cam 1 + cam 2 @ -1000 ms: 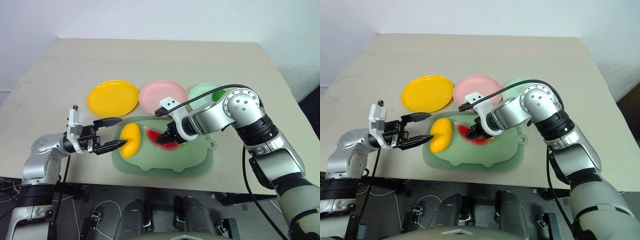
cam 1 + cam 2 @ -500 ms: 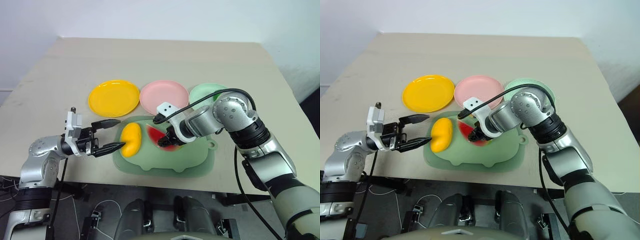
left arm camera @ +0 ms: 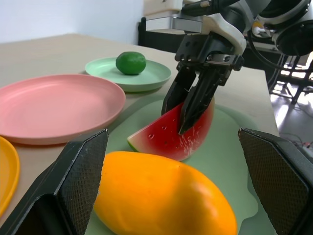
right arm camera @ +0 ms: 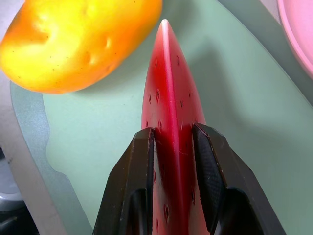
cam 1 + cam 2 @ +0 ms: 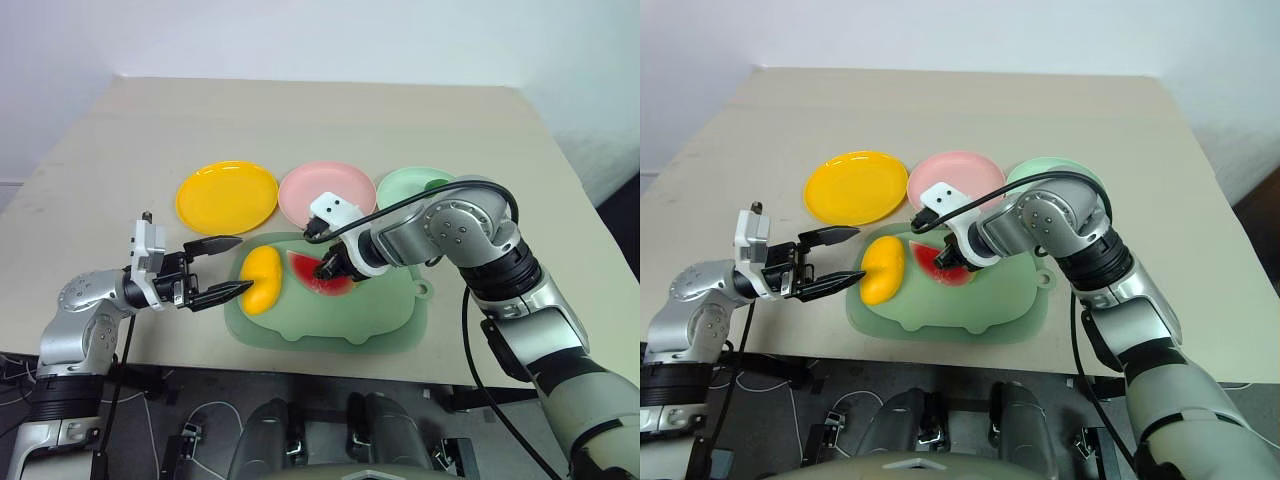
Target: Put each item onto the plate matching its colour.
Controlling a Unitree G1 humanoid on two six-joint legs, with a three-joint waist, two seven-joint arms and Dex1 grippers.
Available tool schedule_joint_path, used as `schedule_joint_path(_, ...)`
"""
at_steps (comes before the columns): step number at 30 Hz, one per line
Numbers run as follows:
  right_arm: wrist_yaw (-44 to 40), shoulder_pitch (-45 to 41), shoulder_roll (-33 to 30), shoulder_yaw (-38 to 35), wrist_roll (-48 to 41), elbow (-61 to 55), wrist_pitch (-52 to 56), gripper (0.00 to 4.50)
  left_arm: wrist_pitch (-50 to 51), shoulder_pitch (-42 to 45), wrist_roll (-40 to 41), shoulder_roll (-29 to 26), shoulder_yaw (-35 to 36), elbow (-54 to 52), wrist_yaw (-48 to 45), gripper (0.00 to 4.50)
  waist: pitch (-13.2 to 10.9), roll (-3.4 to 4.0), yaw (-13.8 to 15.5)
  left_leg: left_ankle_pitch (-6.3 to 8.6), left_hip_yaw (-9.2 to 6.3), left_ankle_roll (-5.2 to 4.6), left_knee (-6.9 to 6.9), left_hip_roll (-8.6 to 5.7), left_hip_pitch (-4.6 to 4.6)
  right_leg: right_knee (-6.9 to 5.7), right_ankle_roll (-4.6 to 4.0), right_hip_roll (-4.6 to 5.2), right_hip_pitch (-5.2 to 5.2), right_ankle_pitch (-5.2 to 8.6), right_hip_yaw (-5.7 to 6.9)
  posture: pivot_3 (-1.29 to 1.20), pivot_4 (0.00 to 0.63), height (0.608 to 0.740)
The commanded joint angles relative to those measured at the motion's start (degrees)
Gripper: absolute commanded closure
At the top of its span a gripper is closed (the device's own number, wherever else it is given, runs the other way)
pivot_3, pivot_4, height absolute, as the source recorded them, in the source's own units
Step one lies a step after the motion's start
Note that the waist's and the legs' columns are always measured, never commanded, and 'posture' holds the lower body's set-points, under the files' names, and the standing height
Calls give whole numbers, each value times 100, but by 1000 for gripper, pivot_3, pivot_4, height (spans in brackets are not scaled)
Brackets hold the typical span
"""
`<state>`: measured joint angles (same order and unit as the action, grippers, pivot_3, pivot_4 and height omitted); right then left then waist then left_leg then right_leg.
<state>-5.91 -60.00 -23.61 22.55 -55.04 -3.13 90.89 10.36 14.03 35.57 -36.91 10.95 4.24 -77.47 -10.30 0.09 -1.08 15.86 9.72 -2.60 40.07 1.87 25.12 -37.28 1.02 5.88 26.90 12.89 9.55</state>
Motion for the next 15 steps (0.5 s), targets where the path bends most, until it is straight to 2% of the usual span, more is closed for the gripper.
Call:
schedule_joint_path(1,-225,100,-23,103,168,1,161,3644,12,-205,110,-7,96,-510,123,0,0,0,-3,0,0,0,-1,0,1,0,0,0,2,0,0,0,150,696)
schedule_joint_path(6,-493,119,-59,87,324,-54,161,3644,224,-569,209,45,74,-1282,471,0,0,0,0,0,0,1,-9,0,3,7,0,1,4,0,0,0,150,696)
schedule_joint_path(15,-774,57,-114,39,426,-49,161,658,861,-475,422,-15,31,-2043,1057,0,-3,3,5,-7,-5,-1,-8,-2,27,7,-3,0,25,-3,2,0,150,696)
